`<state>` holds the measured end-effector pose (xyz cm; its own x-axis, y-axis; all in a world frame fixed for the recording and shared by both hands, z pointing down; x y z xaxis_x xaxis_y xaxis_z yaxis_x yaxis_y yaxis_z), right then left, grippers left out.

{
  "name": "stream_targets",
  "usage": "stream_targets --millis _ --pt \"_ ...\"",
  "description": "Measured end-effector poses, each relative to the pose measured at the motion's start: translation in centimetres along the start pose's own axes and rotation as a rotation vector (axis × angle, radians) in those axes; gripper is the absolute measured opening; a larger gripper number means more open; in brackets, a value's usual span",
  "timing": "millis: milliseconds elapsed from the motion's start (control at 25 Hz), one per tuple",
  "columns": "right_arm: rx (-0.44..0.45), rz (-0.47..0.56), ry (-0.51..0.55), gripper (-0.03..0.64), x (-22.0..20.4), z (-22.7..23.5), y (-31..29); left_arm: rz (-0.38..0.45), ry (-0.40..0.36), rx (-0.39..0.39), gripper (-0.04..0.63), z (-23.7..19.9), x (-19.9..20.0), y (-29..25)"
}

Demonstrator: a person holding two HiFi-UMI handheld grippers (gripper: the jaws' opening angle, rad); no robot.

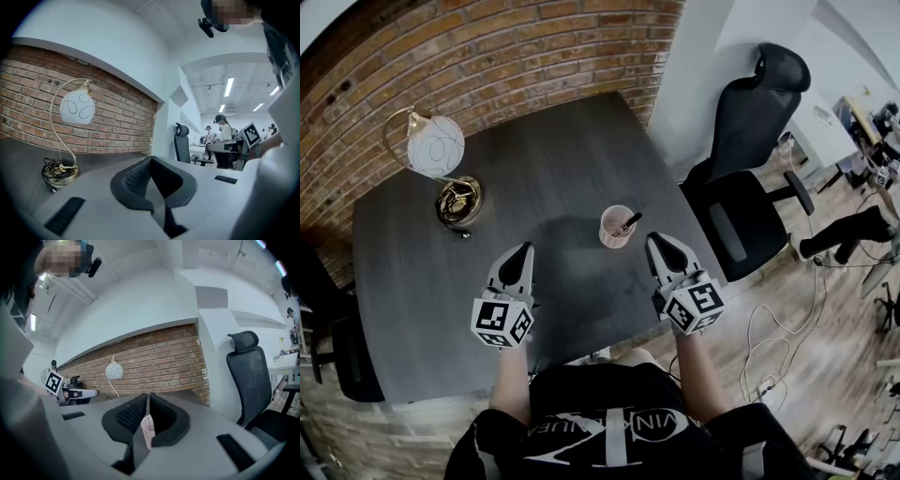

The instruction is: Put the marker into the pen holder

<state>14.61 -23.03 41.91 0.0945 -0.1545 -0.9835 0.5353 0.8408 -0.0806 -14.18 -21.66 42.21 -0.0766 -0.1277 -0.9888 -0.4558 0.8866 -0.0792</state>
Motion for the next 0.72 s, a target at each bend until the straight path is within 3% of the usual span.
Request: stream_targets --millis 720 --pt "0.018 0.017 -0.006 0.038 0.45 0.38 0.14 0.003 -0.007 0.013 0.012 0.56 0.33 0.26"
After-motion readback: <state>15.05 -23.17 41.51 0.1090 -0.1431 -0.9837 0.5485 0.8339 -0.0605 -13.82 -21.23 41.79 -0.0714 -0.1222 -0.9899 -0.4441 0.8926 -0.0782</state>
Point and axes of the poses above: the fingertips, and each gripper's own axes: y backward along the fingers, z to its right, x out of its top, the point moved 4 cm from there along y, backward along the fingers, and after that the axes turned 2 degrees about -x, right-handed, at the moved point
